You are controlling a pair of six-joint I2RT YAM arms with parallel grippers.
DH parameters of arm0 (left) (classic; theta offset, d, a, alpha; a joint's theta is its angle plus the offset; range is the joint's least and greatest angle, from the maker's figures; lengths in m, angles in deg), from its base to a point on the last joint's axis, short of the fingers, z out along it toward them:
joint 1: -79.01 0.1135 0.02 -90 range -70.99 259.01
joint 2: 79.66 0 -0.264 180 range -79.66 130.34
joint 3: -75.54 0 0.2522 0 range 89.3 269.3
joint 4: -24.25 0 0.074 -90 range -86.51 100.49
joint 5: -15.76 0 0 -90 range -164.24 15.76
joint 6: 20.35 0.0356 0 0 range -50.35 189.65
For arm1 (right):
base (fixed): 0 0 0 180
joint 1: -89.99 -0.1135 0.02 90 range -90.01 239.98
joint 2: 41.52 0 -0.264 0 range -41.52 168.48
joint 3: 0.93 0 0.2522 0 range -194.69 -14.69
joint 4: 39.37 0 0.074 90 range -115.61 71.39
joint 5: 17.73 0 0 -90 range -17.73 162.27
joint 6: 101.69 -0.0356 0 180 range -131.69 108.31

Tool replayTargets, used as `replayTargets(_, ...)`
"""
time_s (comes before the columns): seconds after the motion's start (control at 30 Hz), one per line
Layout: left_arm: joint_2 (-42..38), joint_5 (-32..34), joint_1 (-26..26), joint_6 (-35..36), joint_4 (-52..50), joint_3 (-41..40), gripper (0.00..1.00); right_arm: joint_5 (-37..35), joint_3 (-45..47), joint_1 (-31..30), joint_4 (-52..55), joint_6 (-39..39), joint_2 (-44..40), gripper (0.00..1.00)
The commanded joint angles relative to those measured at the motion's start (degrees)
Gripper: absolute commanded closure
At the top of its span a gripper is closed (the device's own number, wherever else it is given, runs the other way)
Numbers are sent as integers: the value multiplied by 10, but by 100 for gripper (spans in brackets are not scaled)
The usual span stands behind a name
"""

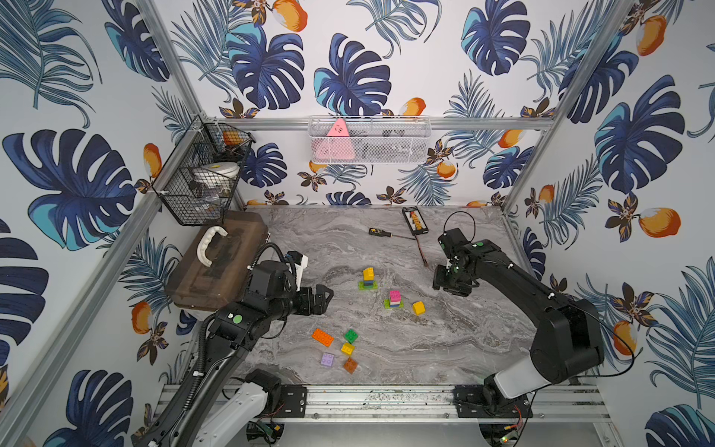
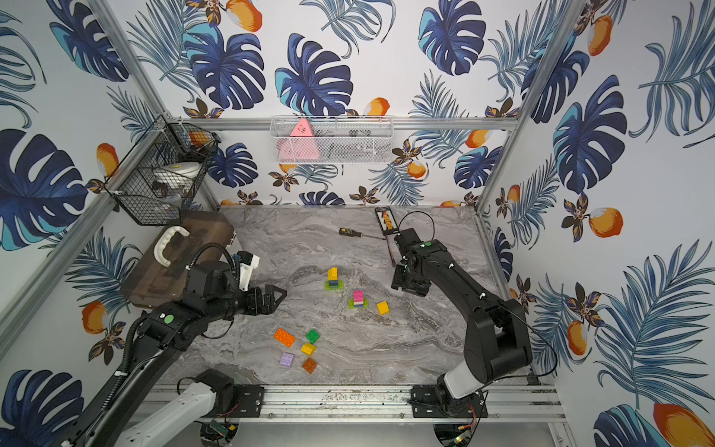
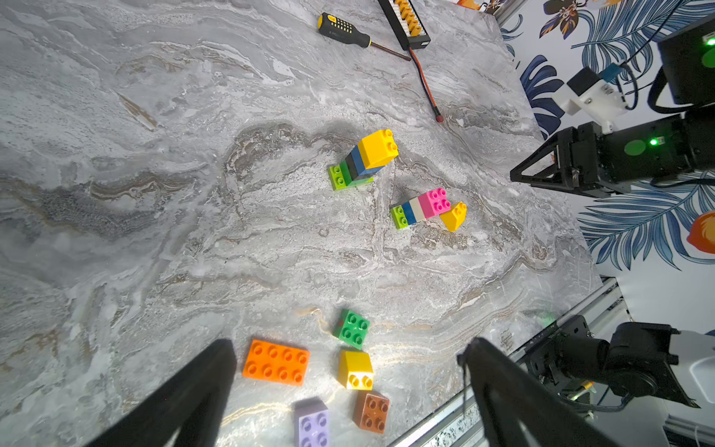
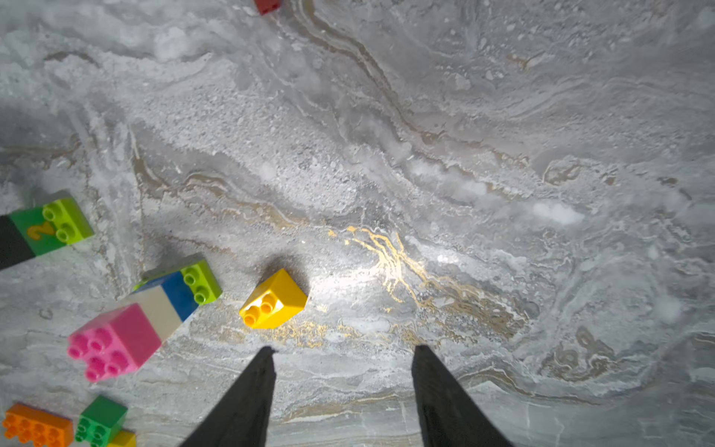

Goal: Assemble the number 1 with lego
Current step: Adjust the lego brick at the center of the board.

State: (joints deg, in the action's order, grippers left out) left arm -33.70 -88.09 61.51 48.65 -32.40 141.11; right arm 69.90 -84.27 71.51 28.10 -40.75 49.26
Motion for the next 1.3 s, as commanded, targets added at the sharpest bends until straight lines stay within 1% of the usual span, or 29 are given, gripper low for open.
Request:
replayTargets(0.0, -2, 7, -2, 0, 7, 3, 1, 31, -9, 19, -35, 9, 36, 45)
replayTargets(0.1, 0, 10, -2, -1, 5, 4, 1, 28, -17, 26, -43, 16, 71, 47)
replayTargets(0.27, 3, 13, -2, -1, 4, 4, 1, 28, -15, 30, -65, 23, 113, 48)
replayTargets(0.43, 3, 14, -2, -1, 4, 5, 1, 31, -6, 30, -75, 24, 131, 49)
replayTargets(0.7, 1, 13, -1, -1, 5, 5, 1, 46, 41, 29, -85, 17, 89, 49)
replayTargets(0.97, -3, 13, -1, -2, 4, 4, 1, 83, 113, 20, -100, -8, 44, 49)
replayTargets(1.27, -4, 12, -1, -1, 5, 4, 1, 121, 156, -23, -119, -54, 1, 50)
